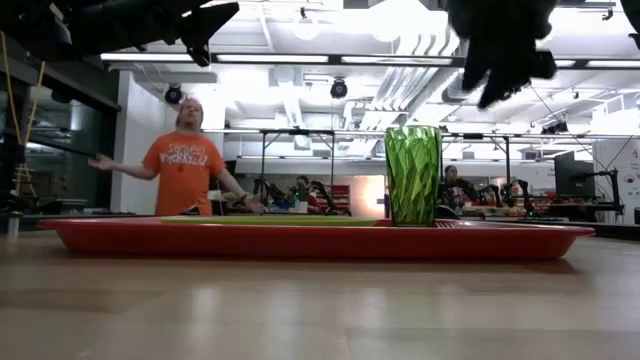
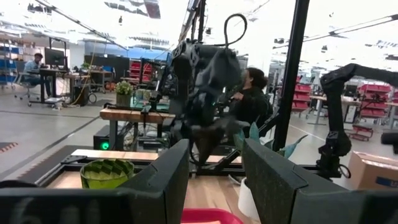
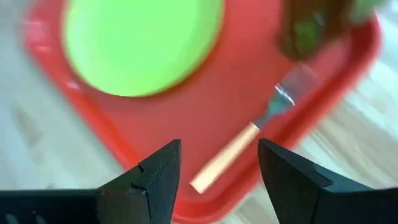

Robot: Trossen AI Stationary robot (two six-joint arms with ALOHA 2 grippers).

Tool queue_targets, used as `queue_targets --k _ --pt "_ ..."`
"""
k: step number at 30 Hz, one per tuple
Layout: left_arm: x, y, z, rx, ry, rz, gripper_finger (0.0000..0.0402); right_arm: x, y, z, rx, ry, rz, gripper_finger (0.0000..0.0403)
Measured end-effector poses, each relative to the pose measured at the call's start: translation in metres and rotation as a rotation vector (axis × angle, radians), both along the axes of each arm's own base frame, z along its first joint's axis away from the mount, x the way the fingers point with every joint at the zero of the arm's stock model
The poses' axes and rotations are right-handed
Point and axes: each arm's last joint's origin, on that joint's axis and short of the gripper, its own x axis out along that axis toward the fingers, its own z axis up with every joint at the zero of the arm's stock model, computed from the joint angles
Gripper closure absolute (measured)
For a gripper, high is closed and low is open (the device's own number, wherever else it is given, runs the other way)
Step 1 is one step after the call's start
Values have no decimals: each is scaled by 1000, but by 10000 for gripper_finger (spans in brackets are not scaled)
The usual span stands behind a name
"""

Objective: Pick and place plate/cup/fork/spoon on tray
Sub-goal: Put the black spoon on the red serving tray between the green plate and orange fork

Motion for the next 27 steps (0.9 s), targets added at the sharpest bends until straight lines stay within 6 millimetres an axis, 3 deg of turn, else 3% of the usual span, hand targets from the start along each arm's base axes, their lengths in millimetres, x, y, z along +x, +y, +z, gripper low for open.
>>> queue_targets --k 11,18,27 --pt "0 0 0 13 -4 2 259 -18 2 43 -199 -315 127 198" --pt "0 0 5 49 -28 9 259 -22 -2 48 -336 -306 155 198" --pt "1 0 4 23 -13 4 259 -21 -2 48 -358 -304 171 198"
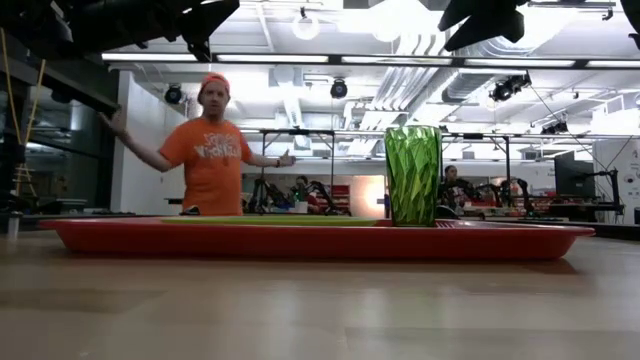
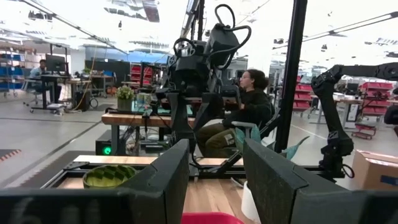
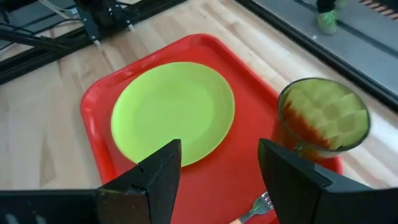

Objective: Pick and place plate/cup/fork/spoon on tray
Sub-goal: Put the black spoon on the red serving tray between the green plate and orange fork

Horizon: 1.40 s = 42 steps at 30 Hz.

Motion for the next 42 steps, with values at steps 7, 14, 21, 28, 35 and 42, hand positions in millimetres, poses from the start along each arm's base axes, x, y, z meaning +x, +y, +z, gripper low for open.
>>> queue_targets --k 7,14,21,28,35,42 --pt "0 0 -1 13 7 3 259 0 3 0 78 13 89 198" --pt "0 0 -1 14 6 4 259 -8 5 6 169 6 192 198" --pt "0 0 0 18 -2 4 259 -22 27 48 554 -119 350 198" --pt "0 0 0 18 -2 4 259 -32 81 73 798 -90 373 198" --pt "0 0 0 17 -1 4 259 -42 146 81 804 62 335 199" --pt "0 0 0 17 -1 4 259 -54 194 66 721 274 171 199"
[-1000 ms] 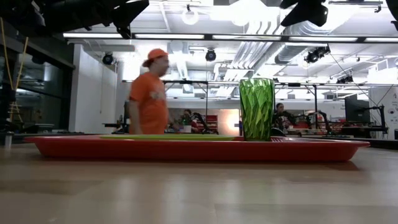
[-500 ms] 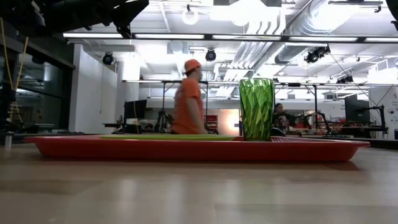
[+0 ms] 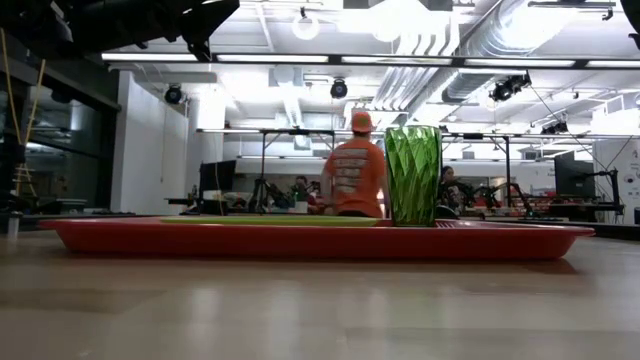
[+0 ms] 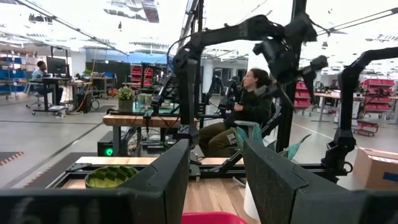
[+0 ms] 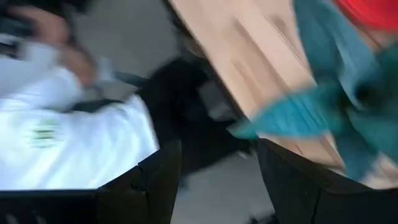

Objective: Pick and place plate/cup/fork/spoon on tray
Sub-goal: Put the black spoon on the red serving tray between the green plate and orange fork

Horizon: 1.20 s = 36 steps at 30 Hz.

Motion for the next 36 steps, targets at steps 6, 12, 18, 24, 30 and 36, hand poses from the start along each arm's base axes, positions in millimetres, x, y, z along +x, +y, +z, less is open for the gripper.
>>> queue_targets --k 6,12,18,24,30,36 --pt "0 0 1 49 -13 11 259 -6 19 -32 -61 320 -60 199" --pt "0 0 1 77 -17 20 259 -3 31 -52 -109 480 -105 199" --pt "0 0 1 76 -17 20 259 2 52 -77 -125 617 -73 199" --pt "0 0 1 55 -15 15 259 4 72 -104 -170 686 -151 199" --pt "0 0 2 51 -22 14 259 1 87 -128 -217 729 -281 199" --pt "-1 0 2 27 -25 8 259 -2 103 -159 -293 744 -389 199"
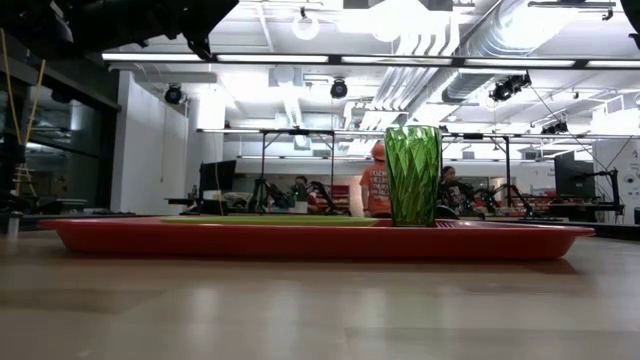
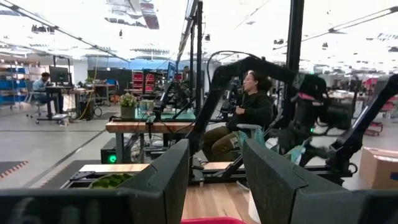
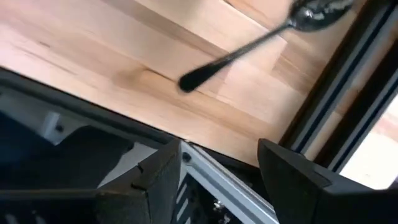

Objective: Pick and place plate/cup/fork/spoon on tray
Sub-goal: Put the black spoon on the red serving tray between the green plate and orange fork

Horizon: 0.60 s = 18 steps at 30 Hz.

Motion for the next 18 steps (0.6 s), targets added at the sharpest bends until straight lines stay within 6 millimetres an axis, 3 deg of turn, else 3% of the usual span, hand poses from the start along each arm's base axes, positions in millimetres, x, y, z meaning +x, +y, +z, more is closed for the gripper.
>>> queue_targets --k 5,11,18 --pt "-1 0 2 -51 -17 -18 259 -3 3 -26 -52 33 -91 199" --pt "-1 -1 4 -60 -29 -27 259 -6 -17 -64 -131 88 -171 199" --pt "-1 0 4 -61 -28 -27 259 1 -39 -88 -196 80 -210 199"
